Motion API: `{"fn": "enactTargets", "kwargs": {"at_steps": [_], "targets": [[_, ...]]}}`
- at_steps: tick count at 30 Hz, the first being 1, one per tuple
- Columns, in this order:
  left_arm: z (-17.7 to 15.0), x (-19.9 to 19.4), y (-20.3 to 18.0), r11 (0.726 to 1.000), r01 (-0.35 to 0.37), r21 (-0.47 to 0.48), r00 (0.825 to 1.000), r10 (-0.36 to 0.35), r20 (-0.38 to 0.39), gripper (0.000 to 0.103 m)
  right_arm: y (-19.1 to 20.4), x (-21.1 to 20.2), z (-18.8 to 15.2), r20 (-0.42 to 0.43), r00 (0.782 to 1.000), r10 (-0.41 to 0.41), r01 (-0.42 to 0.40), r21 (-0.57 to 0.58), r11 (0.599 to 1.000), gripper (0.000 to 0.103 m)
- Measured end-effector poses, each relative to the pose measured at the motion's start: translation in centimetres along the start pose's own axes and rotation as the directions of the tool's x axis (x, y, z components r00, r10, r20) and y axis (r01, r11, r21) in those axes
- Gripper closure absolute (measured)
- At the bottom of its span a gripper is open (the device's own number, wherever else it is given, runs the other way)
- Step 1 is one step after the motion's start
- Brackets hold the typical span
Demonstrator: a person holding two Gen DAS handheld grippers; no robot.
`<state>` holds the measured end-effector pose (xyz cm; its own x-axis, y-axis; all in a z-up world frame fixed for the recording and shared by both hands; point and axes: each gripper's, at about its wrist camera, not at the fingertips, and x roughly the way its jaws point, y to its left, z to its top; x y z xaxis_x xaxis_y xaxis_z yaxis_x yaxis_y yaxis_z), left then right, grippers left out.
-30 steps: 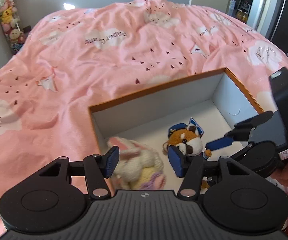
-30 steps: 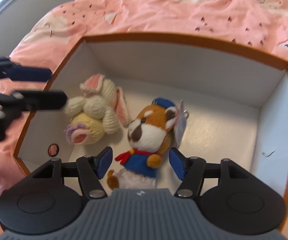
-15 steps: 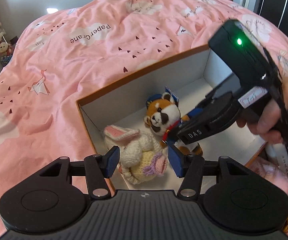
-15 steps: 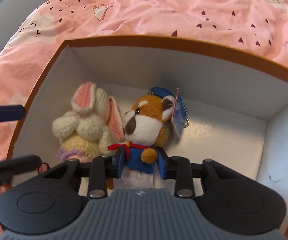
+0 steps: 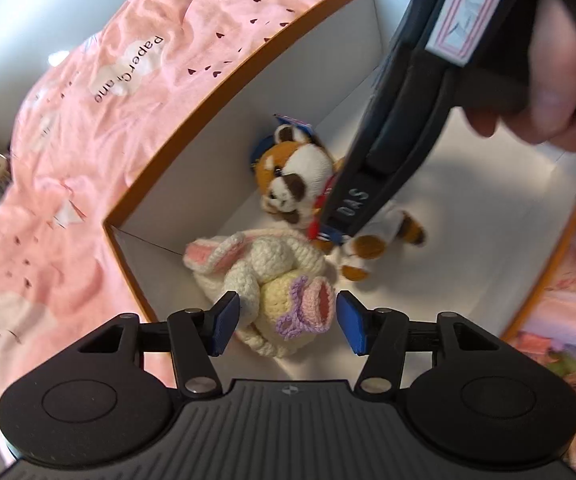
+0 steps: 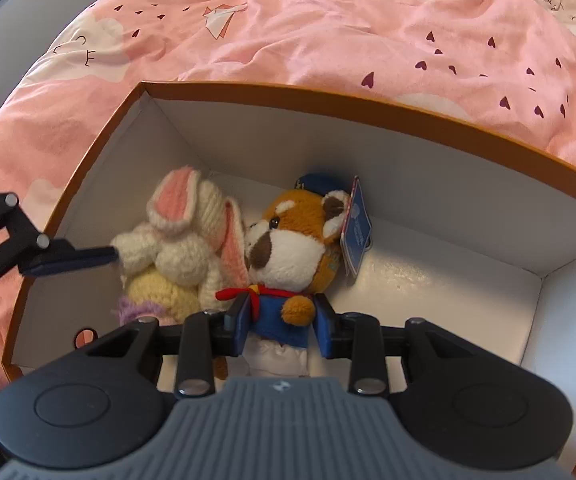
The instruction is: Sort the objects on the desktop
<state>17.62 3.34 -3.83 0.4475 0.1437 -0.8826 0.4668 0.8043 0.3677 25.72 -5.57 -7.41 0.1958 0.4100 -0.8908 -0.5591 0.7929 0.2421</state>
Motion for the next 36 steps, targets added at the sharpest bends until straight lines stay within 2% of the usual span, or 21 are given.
{"fn": "enactTargets", "kwargs": {"at_steps": [2, 5, 14, 20, 23, 26, 30, 33, 36], "targets": [[0.2, 0.3, 0.2, 0.999, -0.026, 0.019, 1.000, 0.026, 0.003, 0.054, -0.1, 0.0, 0.0, -0.003, 1.000, 0.007, -0.007, -0.004, 1.000, 0.067], [0.4, 0.8, 0.7, 0.998, -0.042, 0.046, 0.999, 0.042, -0.005, 0.061, -0.3, 0.0, 0.1, 0.004, 1.000, 0.020, -0.020, -0.006, 1.000, 0.067], [-0.1, 1.1, 2.4, 1.000, -0.011, 0.001, 1.000, 0.011, -0.020, 0.062, -0.4, 0.8, 0.7, 0.034, 0.995, 0.097, -0.099, 0.070, 0.993, 0.070], [-0.7, 1.1, 2.2, 1.000, 0.001, -0.015, 1.000, -0.002, -0.010, 0.061, -0.4, 1.3, 0.7, 0.039, 0.995, 0.089, -0.092, 0.087, 0.992, 0.070], [-0.8, 0.7, 2.2, 1.000, 0.009, -0.029, 1.000, -0.009, 0.007, 0.060, -0.3, 1.0, 0.7, 0.042, 0.996, 0.074, -0.077, 0.076, 0.994, 0.065], [-1.0, 0.2, 2.2, 0.999, 0.011, -0.040, 1.000, -0.010, 0.014, 0.054, 0.1, 0.2, 0.5, 0.057, 0.997, 0.050, -0.053, 0.058, 0.997, 0.055], [-1.5, -1.1, 1.9, 0.998, -0.001, -0.059, 0.999, 0.003, 0.038, 0.052, 1.0, -1.6, -0.1, 0.080, 0.997, 0.010, -0.012, 0.028, 1.000, 0.050], [-2.0, -2.9, 1.7, 0.996, 0.014, -0.087, 0.997, -0.007, 0.079, 0.048, 1.8, -3.5, -1.2, 0.117, 0.993, -0.023, 0.024, -0.002, 1.000, 0.044], [-2.7, -5.1, 1.4, 0.992, 0.022, -0.125, 0.991, -0.005, 0.131, 0.047, 3.0, -6.1, -2.8, 0.182, 0.982, -0.052, 0.060, -0.037, 0.998, 0.042]]}}
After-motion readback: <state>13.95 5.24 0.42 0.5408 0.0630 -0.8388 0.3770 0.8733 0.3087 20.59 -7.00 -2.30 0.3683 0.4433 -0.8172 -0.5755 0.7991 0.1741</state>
